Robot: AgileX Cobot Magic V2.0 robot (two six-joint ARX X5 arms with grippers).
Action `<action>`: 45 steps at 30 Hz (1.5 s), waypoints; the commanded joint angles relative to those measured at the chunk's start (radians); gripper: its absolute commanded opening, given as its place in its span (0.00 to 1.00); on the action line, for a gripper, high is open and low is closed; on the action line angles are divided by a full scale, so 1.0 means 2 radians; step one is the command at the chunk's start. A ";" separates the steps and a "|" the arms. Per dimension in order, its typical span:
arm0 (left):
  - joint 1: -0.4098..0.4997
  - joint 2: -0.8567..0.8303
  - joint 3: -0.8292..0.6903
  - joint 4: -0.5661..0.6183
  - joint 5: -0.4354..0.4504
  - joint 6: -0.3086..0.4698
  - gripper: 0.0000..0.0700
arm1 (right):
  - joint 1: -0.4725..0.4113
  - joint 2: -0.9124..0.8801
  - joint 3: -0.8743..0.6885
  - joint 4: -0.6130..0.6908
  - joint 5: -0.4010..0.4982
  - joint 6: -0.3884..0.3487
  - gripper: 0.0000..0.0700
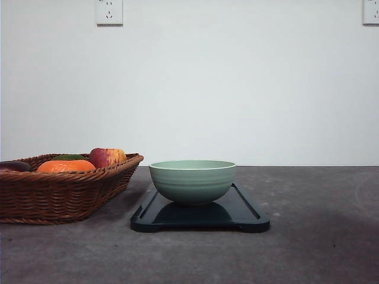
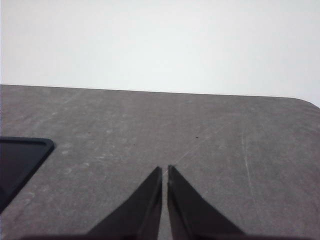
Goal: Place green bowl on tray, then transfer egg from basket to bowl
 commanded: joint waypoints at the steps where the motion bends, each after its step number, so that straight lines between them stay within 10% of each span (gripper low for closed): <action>1: 0.000 -0.001 -0.009 -0.004 -0.001 -0.003 0.03 | 0.000 0.001 -0.002 0.003 0.000 0.015 0.02; 45: 0.000 -0.001 -0.009 -0.004 -0.001 -0.003 0.03 | 0.000 0.001 -0.002 0.020 -0.001 0.018 0.02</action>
